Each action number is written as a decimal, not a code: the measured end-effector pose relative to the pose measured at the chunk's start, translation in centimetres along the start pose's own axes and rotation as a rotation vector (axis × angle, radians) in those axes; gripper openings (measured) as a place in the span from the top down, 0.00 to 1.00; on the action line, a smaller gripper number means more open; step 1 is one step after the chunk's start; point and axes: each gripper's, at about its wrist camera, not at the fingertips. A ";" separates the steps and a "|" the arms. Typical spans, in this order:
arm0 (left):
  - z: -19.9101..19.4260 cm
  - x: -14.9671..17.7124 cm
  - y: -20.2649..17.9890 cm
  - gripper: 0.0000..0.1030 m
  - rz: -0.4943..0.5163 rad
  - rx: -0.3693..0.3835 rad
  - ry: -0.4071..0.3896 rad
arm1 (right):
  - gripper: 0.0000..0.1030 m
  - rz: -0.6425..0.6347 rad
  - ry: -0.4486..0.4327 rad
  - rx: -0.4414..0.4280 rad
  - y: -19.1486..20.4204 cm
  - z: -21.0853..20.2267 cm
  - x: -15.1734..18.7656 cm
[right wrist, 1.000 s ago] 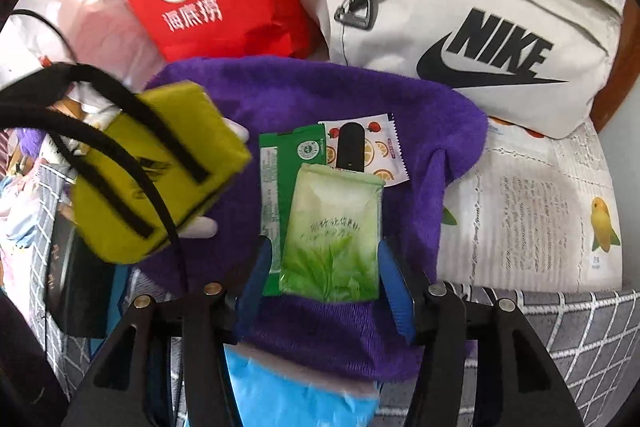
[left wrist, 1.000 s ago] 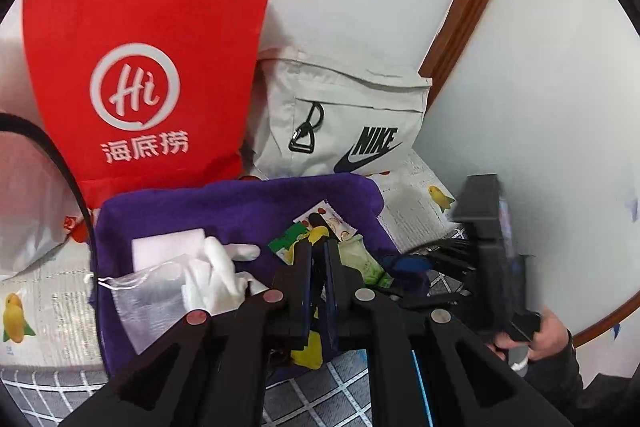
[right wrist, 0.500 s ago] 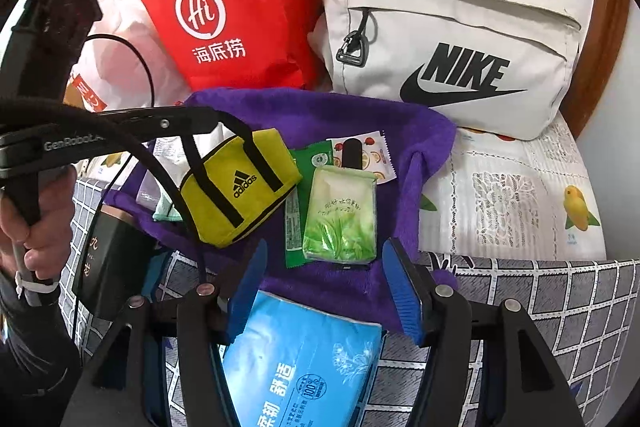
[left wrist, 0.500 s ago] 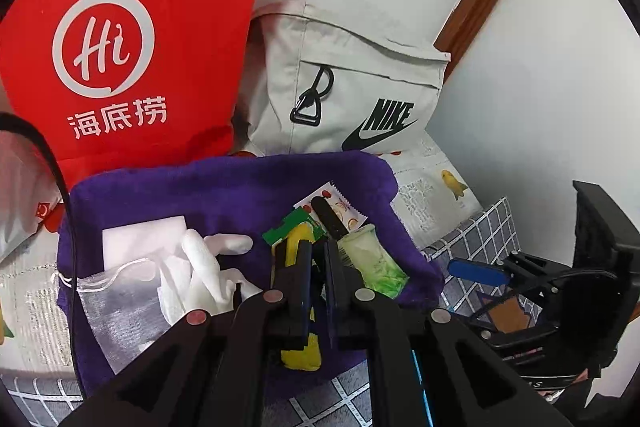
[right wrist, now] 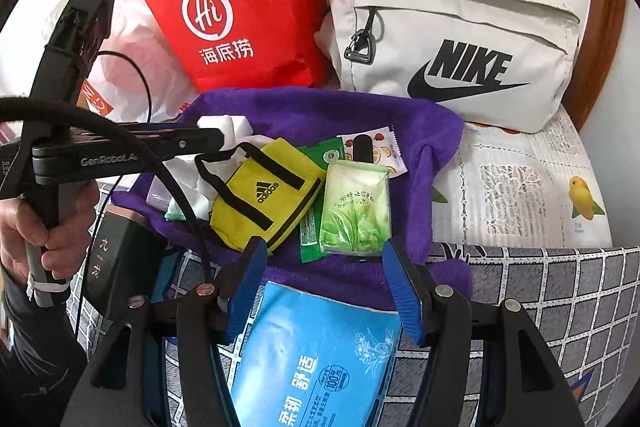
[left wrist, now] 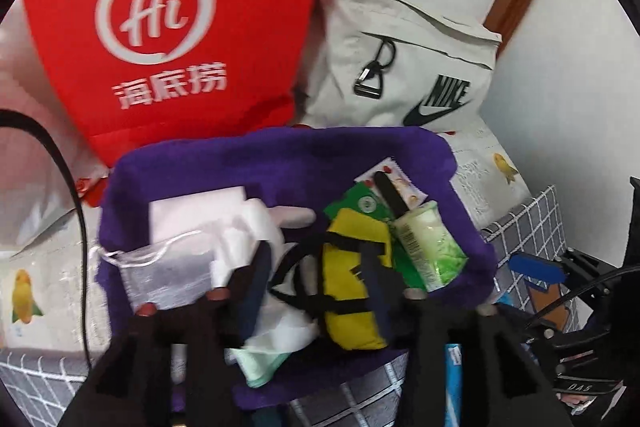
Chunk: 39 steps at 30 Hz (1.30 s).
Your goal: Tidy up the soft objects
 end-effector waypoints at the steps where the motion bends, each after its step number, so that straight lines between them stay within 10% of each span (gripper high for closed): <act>1: -0.5 0.1 0.3 0.37 -0.003 -0.013 -0.010 | 0.42 -0.001 -0.004 0.000 0.1 -0.2 0.0; 15: -9.1 4.2 0.5 0.03 -0.006 -0.185 -0.116 | 0.35 -0.005 -0.065 0.022 3.2 -4.3 0.8; 19: -11.5 6.4 -0.2 0.01 -0.018 -0.211 -0.155 | 0.20 0.017 -0.113 0.037 3.6 -6.5 2.0; 39: -19.6 16.1 -3.1 0.01 -0.076 -0.269 -0.193 | 0.01 -0.001 -0.189 0.118 7.0 -12.9 8.0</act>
Point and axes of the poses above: each gripper's, at about its wrist camera, not at the fingertips, and z roughly the way its jaws point, y to its left, x to its underside, and after that the axes turned 1 degree about -y, right-handed
